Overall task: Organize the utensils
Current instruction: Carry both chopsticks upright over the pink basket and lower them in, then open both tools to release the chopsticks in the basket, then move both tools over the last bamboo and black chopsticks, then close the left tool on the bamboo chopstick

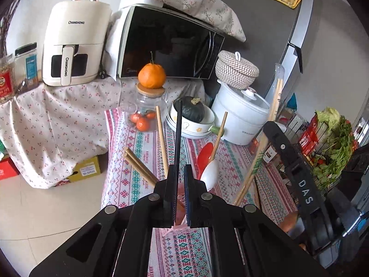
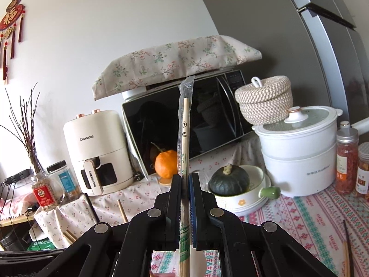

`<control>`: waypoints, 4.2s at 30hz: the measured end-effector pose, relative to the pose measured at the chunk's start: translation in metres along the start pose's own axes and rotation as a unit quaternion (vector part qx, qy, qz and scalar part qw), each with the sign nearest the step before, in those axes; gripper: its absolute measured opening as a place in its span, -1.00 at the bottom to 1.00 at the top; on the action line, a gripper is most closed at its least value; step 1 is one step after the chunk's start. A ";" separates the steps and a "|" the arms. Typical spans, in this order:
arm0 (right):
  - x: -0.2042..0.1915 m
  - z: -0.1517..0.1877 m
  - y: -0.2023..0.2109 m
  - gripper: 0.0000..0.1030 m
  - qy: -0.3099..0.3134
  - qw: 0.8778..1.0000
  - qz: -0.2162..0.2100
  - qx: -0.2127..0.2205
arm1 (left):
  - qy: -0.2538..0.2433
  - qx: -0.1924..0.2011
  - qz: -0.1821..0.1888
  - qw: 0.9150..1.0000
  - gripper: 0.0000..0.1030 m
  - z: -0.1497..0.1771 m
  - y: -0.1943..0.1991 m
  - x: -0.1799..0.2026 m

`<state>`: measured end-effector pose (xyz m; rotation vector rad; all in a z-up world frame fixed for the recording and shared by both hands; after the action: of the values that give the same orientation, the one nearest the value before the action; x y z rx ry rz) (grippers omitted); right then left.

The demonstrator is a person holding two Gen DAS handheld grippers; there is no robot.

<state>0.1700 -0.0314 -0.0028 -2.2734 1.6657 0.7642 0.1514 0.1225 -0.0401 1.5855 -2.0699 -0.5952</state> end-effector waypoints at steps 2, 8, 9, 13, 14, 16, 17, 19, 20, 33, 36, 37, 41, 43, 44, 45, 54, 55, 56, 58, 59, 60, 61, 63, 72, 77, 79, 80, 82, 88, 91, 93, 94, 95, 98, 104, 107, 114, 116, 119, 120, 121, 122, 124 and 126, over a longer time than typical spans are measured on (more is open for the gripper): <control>-0.005 0.006 -0.005 -0.91 0.006 1.000 -0.002 0.000 | 0.021 0.000 0.008 1.000 -0.87 0.000 0.006 -0.006; -0.014 0.028 -0.021 -0.90 0.022 1.000 -0.007 -0.006 | 0.058 -0.013 0.016 0.998 -0.87 0.006 0.008 -0.021; -0.014 0.032 -0.023 -0.90 0.026 1.000 -0.006 -0.006 | 0.065 -0.016 0.019 0.998 -0.87 0.008 0.008 -0.023; -0.015 0.046 -0.031 -0.90 0.045 0.999 0.002 -0.001 | 0.082 -0.021 0.024 0.996 -0.87 0.011 0.009 -0.032; -0.015 0.049 -0.033 -0.90 0.050 0.999 0.004 -0.001 | 0.084 -0.020 0.024 0.996 -0.87 0.011 0.010 -0.034; -0.014 0.056 -0.036 -0.90 0.058 0.998 0.008 -0.001 | 0.090 -0.018 0.025 0.996 -0.87 0.011 0.012 -0.037; -0.014 0.059 -0.037 -0.89 0.060 0.998 0.008 -0.005 | 0.094 -0.017 0.026 0.995 -0.87 0.011 0.012 -0.039; -0.013 0.065 -0.039 -0.88 0.063 0.998 0.010 -0.012 | 0.100 -0.017 0.029 0.994 -0.87 0.011 0.012 -0.041; -0.012 0.067 -0.039 -0.88 0.065 0.998 0.012 -0.016 | 0.100 -0.016 0.030 0.994 -0.87 0.010 0.012 -0.041; 0.005 0.065 -0.017 -0.46 0.074 0.995 0.032 -0.062 | 0.081 -0.011 0.042 0.996 -0.87 0.008 0.016 -0.029; 0.014 0.044 -0.004 -0.11 0.071 0.994 0.043 -0.075 | 0.073 -0.015 0.044 0.996 -0.87 0.008 0.015 -0.022; 0.018 0.036 0.000 -0.05 0.070 0.993 0.052 -0.082 | 0.070 -0.017 0.043 0.996 -0.87 0.009 0.014 -0.019; 0.038 0.006 0.014 -0.01 0.054 0.988 0.076 -0.125 | 0.046 -0.028 0.044 0.998 -0.87 0.011 0.012 0.000; 0.049 -0.006 0.022 -0.01 0.045 0.985 0.087 -0.145 | 0.031 -0.032 0.043 0.998 -0.86 0.012 0.012 0.011; 0.055 -0.011 0.027 0.03 0.042 0.983 0.091 -0.153 | 0.024 -0.038 0.041 0.998 -0.78 0.013 0.012 0.017; 0.061 -0.015 0.031 0.12 0.038 0.981 0.098 -0.164 | 0.018 -0.046 0.041 0.998 -0.59 0.015 0.010 0.023; 0.145 -0.007 0.063 0.21 -0.054 0.950 0.164 -0.258 | -0.009 -0.097 0.045 0.994 -0.02 0.034 -0.006 0.067; 0.150 -0.008 0.063 0.21 -0.061 0.947 0.172 -0.265 | -0.014 -0.099 0.044 0.994 0.02 0.035 -0.006 0.072; 0.152 -0.011 0.064 0.21 -0.066 0.946 0.172 -0.266 | -0.020 -0.101 0.041 0.994 0.12 0.037 -0.006 0.076; 0.153 -0.019 0.067 0.21 -0.065 0.948 0.171 -0.262 | -0.030 -0.106 0.035 0.993 0.23 0.042 -0.008 0.088; 0.153 -0.022 0.069 0.21 -0.064 0.948 0.170 -0.261 | -0.038 -0.114 0.035 0.992 0.25 0.046 -0.010 0.095; 0.154 -0.025 0.070 0.21 -0.068 0.948 0.169 -0.261 | -0.049 -0.124 0.039 0.990 0.25 0.050 -0.013 0.103; 0.157 -0.027 0.071 0.21 -0.074 0.947 0.167 -0.263 | -0.061 -0.131 0.041 0.989 0.25 0.054 -0.016 0.111; 0.166 -0.030 0.074 0.21 -0.090 0.944 0.173 -0.265 | -0.082 -0.142 0.039 0.986 0.25 0.062 -0.022 0.126; 0.209 -0.052 0.086 0.21 -0.155 0.929 0.220 -0.255 | -0.105 -0.204 0.067 0.971 0.26 0.093 -0.060 0.180; 0.238 -0.046 0.088 0.21 -0.196 0.907 0.255 -0.272 | -0.075 -0.217 0.089 0.969 0.25 0.089 -0.097 0.202; 0.247 -0.045 0.090 0.21 -0.215 0.901 0.256 -0.277 | -0.067 -0.224 0.095 0.968 0.22 0.086 -0.117 0.210; 0.250 -0.045 0.090 0.21 -0.220 0.899 0.257 -0.278 | -0.065 -0.230 0.099 0.966 0.12 0.084 -0.127 0.215; 0.254 -0.045 0.092 0.20 -0.227 0.897 0.256 -0.280 | -0.045 -0.239 0.116 0.963 0.01 0.082 -0.150 0.223; 0.262 -0.047 0.096 0.20 -0.259 0.891 0.245 -0.280 | -0.048 -0.265 0.096 0.958 -0.20 0.076 -0.206 0.234; 0.262 -0.047 0.095 0.20 -0.270 0.890 0.234 -0.284 | -0.048 -0.269 0.099 0.957 -0.20 0.074 -0.219 0.239; 0.261 -0.049 0.095 0.20 -0.273 0.890 0.229 -0.284 | -0.050 -0.270 0.102 0.956 -0.20 0.076 -0.224 0.242; 0.260 -0.049 0.095 0.20 -0.272 0.890 0.228 -0.284 | -0.056 -0.274 0.098 0.955 -0.20 0.078 -0.226 0.244; 0.260 -0.050 0.095 0.20 -0.273 0.891 0.226 -0.285 | -0.067 -0.268 0.091 0.957 -0.22 0.077 -0.227 0.244; 0.259 -0.051 0.095 0.20 -0.275 0.891 0.223 -0.284 | -0.092 -0.270 0.059 0.957 -0.46 0.077 -0.231 0.244; 0.259 -0.051 0.096 0.20 -0.279 0.890 0.223 -0.285 | -0.063 -0.272 0.099 0.955 -0.49 0.077 -0.231 0.251; 0.260 -0.051 0.096 0.20 -0.277 0.889 0.225 -0.286 | -0.082 -0.274 0.079 0.955 -0.49 0.077 -0.230 0.254; 0.261 -0.049 0.094 0.20 -0.275 0.888 0.229 -0.289 | -0.108 -0.273 0.060 0.954 -0.48 0.076 -0.235 0.259; 0.262 -0.050 0.095 0.20 -0.275 0.888 0.230 -0.288 | -0.114 -0.277 0.057 0.952 -0.49 0.074 -0.236 0.262; 0.264 -0.050 0.096 0.20 -0.278 0.887 0.234 -0.286 | -0.128 -0.281 0.058 0.949 -0.49 0.076 -0.238 0.269; 0.265 -0.050 0.096 0.20 -0.279 0.886 0.235 -0.285 | -0.140 -0.277 0.052 0.949 -0.49 0.076 -0.238 0.272; 0.265 -0.050 0.096 0.20 -0.279 0.886 0.236 -0.284 | -0.154 -0.277 0.044 0.947 -0.49 0.077 -0.238 0.274; 0.265 -0.050 0.096 0.20 -0.279 0.886 0.236 -0.284 | -0.166 -0.276 0.037 0.946 -0.49 0.077 -0.239 0.276; 0.264 -0.049 0.095 0.20 -0.276 0.887 0.236 -0.286 | -0.178 -0.280 0.028 0.943 -0.60 0.076 -0.242 0.275; 0.266 -0.048 0.095 0.20 -0.276 0.886 0.239 -0.287 | -0.187 -0.280 0.027 0.941 -0.81 0.074 -0.244 0.272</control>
<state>0.1535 -0.3034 -0.0906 -1.6331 1.8635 2.0271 0.2330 -0.1958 -0.2169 1.1396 -1.9314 -1.4098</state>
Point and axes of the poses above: each gripper's, at about its wrist camera, not at the fingertips, and y roughly against the way its jaws point, x to its right, z to its underside, the point moved 5 cm from there along -y, roughly the way its jaws point, and after that the axes turned 15 degrees about -y, right-handed, at the moved point
